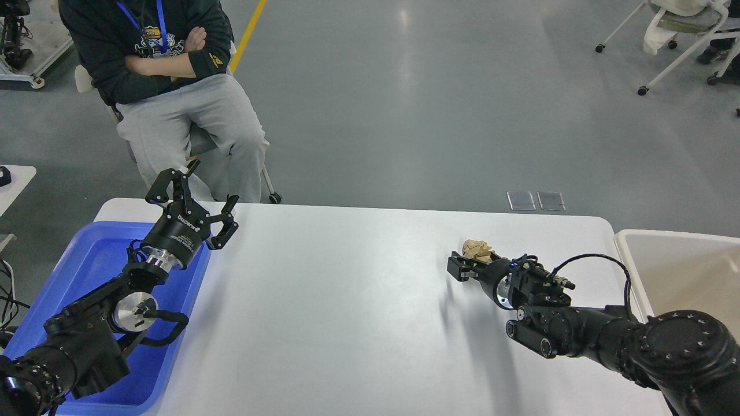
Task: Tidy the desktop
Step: 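Lower the right gripper onto the paper ball and close it, then lift the paper ball with the right gripper toward the white bin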
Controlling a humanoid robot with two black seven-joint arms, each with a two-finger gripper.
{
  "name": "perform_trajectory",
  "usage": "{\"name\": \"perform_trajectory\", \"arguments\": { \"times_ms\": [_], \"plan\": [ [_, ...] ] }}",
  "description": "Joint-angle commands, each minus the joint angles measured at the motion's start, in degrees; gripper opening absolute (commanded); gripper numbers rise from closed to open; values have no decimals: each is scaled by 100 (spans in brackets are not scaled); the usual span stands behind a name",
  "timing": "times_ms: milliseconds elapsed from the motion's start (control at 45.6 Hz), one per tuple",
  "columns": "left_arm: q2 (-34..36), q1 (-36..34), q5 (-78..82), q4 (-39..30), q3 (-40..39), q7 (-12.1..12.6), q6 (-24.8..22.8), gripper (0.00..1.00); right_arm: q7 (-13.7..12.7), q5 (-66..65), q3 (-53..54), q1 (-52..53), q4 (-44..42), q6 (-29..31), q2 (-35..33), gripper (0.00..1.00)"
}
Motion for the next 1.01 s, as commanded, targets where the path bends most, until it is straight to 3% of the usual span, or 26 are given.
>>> {"name": "perform_trajectory", "arguments": {
  "times_ms": [0, 131, 241, 394, 504, 592, 701, 986],
  "plan": [
    [0, 0, 0, 0, 0, -3, 0, 100, -3, -40, -27, -65, -63, 39, 0, 81],
    [0, 0, 0, 0, 0, -3, 0, 100, -3, -58, -54, -117, -98, 48, 0, 65],
    [0, 0, 0, 0, 0, -3, 0, 100, -3, -58, -54, -135, -107, 48, 0, 63],
    [0, 0, 0, 0, 0, -3, 0, 100, -3, -40, -45, -135, -107, 48, 0, 51],
    [0, 0, 0, 0, 0, -3, 0, 100, -3, 12, -27, -135, -98, 48, 0, 39],
    [0, 0, 0, 0, 0, -3, 0, 100, -3, 30, 16, -135, -89, 48, 0, 21],
    [0, 0, 0, 0, 0, -3, 0, 100, 23, 48, 52, -170, -80, 39, 0, 11],
    [0, 0, 0, 0, 0, -3, 0, 100, 278, 179, 868, -153, 148, 188, 0, 11]
  ]
}}
